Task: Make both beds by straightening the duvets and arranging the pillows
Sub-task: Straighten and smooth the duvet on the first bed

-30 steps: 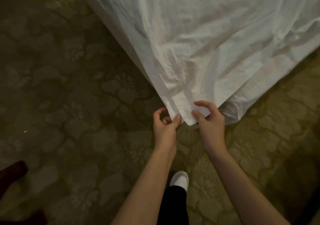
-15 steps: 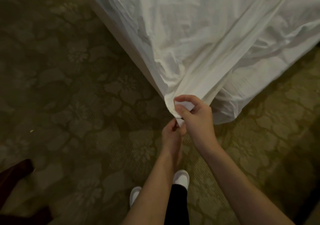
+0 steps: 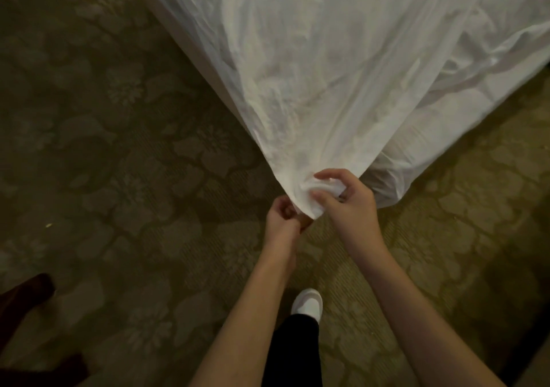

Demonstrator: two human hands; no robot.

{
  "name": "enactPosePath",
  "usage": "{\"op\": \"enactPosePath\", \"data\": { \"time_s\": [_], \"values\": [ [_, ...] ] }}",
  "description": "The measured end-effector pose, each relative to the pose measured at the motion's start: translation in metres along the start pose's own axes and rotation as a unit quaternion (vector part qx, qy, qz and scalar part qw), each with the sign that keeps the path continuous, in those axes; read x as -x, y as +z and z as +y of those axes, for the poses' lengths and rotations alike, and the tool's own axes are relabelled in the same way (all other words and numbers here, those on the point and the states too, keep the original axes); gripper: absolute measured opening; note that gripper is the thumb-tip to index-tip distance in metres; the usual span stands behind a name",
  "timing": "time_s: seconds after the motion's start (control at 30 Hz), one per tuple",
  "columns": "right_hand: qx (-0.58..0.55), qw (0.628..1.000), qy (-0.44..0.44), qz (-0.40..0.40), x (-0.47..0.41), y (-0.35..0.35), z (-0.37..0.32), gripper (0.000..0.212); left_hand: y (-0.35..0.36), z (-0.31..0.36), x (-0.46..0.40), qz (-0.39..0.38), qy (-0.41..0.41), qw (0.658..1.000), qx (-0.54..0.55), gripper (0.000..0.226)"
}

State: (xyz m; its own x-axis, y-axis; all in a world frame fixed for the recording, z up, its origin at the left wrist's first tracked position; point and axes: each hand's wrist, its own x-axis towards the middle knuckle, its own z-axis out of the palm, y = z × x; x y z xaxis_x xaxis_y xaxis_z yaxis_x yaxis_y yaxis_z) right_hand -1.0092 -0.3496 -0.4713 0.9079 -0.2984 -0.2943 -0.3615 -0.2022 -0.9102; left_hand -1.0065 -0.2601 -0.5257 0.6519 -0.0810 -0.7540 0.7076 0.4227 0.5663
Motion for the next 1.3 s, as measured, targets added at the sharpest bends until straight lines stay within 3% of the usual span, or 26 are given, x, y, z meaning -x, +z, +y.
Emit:
{"op": "enactPosePath", "data": {
  "time_s": [0.17,0.37,0.57,0.67,0.87,1.0,1.1,1.3],
  "values": [
    [-0.026,0.999,0.017,0.024,-0.013,0.008,0.005,0.018,-0.003,0.005,-0.002,-0.006,0.004,1.000,-0.006,0.032],
    [-0.064,0.995,0.052,0.051,-0.015,0.021,0.014,0.014,-0.011,0.013,0.000,-0.043,0.079,0.994,-0.062,0.035],
    [-0.048,0.996,0.054,0.054,-0.014,0.023,0.022,0.018,-0.036,0.019,0.002,-0.082,0.036,0.993,-0.082,0.033],
    [-0.053,0.995,0.061,0.050,-0.009,0.025,0.026,0.020,-0.033,0.023,0.004,-0.064,0.003,0.997,-0.050,0.027],
    [-0.042,0.997,0.053,0.039,-0.007,0.023,0.030,0.023,-0.024,0.021,0.002,-0.035,0.059,0.992,-0.110,0.019],
    [-0.056,0.993,0.057,0.089,0.002,0.020,0.037,0.031,-0.022,0.019,0.002,-0.030,0.038,0.993,-0.109,0.018],
    [-0.124,0.977,0.084,0.152,0.010,0.024,0.041,0.049,-0.027,0.019,0.003,-0.017,0.033,0.994,-0.101,0.019],
    [-0.217,0.963,0.097,0.129,0.005,0.042,0.027,0.049,-0.038,0.029,0.000,0.025,0.040,0.981,-0.190,0.017]
  ]
}}
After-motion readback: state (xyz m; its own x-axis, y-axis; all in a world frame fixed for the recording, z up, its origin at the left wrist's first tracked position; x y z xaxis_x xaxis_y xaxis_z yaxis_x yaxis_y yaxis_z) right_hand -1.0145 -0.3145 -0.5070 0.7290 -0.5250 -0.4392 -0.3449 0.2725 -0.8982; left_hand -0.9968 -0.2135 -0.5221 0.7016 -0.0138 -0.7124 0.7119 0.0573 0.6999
